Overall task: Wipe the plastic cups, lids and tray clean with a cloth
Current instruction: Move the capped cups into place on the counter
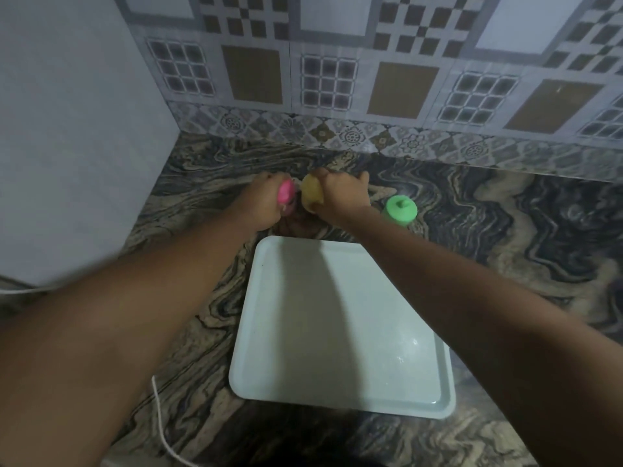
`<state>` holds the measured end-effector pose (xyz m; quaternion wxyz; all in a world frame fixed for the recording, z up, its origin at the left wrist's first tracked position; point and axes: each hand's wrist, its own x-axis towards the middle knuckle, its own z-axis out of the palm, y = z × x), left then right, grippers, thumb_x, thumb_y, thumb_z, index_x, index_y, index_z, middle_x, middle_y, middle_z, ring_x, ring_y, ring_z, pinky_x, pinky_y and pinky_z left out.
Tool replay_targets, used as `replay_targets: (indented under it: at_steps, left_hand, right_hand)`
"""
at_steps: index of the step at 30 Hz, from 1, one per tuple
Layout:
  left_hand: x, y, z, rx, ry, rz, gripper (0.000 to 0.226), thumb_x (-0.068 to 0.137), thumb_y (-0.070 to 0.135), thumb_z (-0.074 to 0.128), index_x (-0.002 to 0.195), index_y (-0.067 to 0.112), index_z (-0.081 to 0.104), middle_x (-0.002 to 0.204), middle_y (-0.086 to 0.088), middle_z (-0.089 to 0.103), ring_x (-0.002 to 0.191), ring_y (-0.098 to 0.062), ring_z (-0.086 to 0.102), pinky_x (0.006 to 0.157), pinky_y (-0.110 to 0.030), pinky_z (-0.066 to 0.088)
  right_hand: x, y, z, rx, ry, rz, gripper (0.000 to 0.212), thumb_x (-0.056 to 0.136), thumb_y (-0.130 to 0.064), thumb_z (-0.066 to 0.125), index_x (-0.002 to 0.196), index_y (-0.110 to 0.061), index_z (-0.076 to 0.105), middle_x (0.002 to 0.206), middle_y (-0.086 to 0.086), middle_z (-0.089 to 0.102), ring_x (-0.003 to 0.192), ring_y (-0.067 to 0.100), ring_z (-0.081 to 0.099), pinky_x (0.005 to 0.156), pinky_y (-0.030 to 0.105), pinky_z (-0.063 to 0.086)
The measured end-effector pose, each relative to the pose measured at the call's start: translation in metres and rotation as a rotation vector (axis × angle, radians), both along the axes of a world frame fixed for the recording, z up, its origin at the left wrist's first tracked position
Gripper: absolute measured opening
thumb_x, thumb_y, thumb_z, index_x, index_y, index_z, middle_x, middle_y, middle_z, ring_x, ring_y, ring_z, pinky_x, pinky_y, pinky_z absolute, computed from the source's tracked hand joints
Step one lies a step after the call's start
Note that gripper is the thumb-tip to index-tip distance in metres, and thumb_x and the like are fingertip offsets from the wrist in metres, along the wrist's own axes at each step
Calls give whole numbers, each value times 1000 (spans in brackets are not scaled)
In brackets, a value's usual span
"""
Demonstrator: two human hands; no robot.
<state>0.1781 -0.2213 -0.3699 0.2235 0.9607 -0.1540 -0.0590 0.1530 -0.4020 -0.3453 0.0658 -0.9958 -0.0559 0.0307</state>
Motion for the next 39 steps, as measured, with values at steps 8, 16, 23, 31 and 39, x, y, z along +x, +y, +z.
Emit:
replay_targets:
  at_steps: [8, 16, 23, 31, 39]
  left_hand:
    - [-55, 2, 19, -53, -6, -20, 67, 78, 16, 76, 140, 14, 51, 134, -21, 51, 118, -38, 54, 95, -31, 42]
    - [-103, 13, -2, 32, 51, -7, 62, 75, 28, 78, 130, 20, 51, 115, -17, 52, 99, -40, 59, 83, -47, 54]
    - [-102, 21, -7, -1, 84, 11, 65, 73, 32, 82, 127, 18, 48, 119, -16, 49, 101, -35, 56, 78, -33, 45]
    - [-101, 19, -5, 29, 64, 2, 63, 76, 36, 78, 128, 17, 49, 119, -15, 51, 102, -35, 57, 81, -37, 49]
    - [-113, 16, -1, 134, 69, 15, 76, 79, 45, 69, 143, 27, 33, 133, -14, 48, 114, -40, 56, 88, -48, 52]
  right_hand:
    - [-62, -11, 6, 50, -19, 0, 70, 79, -50, 76, 141, -32, 50, 119, 7, 70, 112, 32, 66, 102, 49, 34]
    - [-104, -10, -20, 47, -3, 17, 70, 82, -45, 75, 144, -30, 47, 125, 3, 66, 112, 30, 64, 90, 41, 35]
    - [-108, 1, -36, 148, 40, -13, 74, 78, -45, 77, 143, -28, 45, 132, 3, 58, 114, 32, 63, 95, 45, 37]
    - [-105, 22, -38, 176, 28, -7, 77, 81, -43, 76, 149, -27, 42, 137, 6, 54, 121, 33, 60, 98, 46, 40]
    - [-116, 21, -35, 205, 38, -19, 90, 76, -41, 81, 152, -27, 35, 144, 9, 50, 130, 34, 53, 103, 52, 39]
